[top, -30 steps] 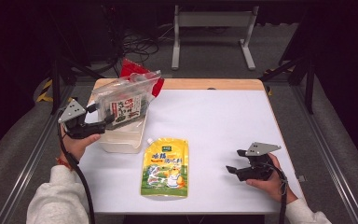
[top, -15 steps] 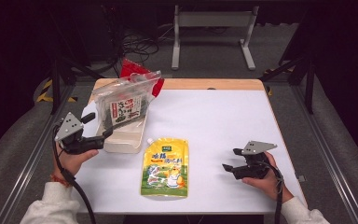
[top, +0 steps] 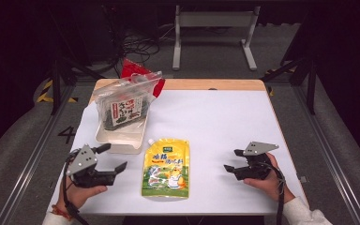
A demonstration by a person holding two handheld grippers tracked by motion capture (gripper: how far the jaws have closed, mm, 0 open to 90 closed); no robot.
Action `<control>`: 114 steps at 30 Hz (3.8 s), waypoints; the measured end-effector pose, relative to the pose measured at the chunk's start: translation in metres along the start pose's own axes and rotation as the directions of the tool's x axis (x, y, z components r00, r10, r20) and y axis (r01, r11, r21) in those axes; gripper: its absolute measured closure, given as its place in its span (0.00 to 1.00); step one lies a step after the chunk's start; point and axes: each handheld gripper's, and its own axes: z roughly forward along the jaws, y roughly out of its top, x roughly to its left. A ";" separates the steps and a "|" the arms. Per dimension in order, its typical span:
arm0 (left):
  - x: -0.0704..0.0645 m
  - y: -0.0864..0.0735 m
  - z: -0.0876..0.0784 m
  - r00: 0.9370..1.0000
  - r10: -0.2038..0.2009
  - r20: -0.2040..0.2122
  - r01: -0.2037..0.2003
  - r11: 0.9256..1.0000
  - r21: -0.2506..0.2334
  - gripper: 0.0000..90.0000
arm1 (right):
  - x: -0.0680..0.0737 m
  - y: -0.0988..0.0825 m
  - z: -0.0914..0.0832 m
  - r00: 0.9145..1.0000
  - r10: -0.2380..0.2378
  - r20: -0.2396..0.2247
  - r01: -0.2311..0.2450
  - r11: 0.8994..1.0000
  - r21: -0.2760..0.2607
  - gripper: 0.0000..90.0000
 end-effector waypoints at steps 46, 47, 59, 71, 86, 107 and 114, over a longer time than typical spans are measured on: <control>-0.015 -0.029 0.080 0.965 -0.201 0.169 0.145 0.945 0.294 0.08 | 0.064 0.046 0.069 0.981 -0.103 -0.163 0.110 0.993 0.034 0.33; -0.015 -0.029 0.081 0.965 -0.200 0.170 0.144 0.944 0.295 0.07 | 0.065 0.047 0.071 0.982 -0.102 -0.159 0.110 0.993 0.037 0.32; -0.019 -0.027 0.082 0.946 -0.235 0.221 0.164 0.940 0.299 0.17 | 0.066 0.056 0.091 0.981 -0.014 -0.194 0.027 0.998 0.064 0.23; -0.019 -0.029 0.083 0.926 -0.262 0.271 0.182 0.941 0.286 0.35 | 0.070 0.066 0.106 0.916 0.179 -0.358 -0.161 0.984 0.079 0.24; -0.020 -0.027 0.077 0.932 -0.259 0.254 0.176 0.935 0.307 0.35 | 0.072 0.071 0.103 0.968 0.171 -0.183 -0.157 0.983 0.092 0.31; -0.017 -0.033 0.075 0.902 -0.304 0.307 0.205 0.927 0.314 0.57 | 0.061 0.066 0.120 0.805 0.428 -0.411 -0.414 0.901 0.128 0.55; -0.019 -0.032 0.074 0.909 -0.287 0.301 0.194 0.932 0.305 0.57 | 0.076 0.070 0.116 0.879 0.311 -0.362 -0.300 0.950 0.086 0.82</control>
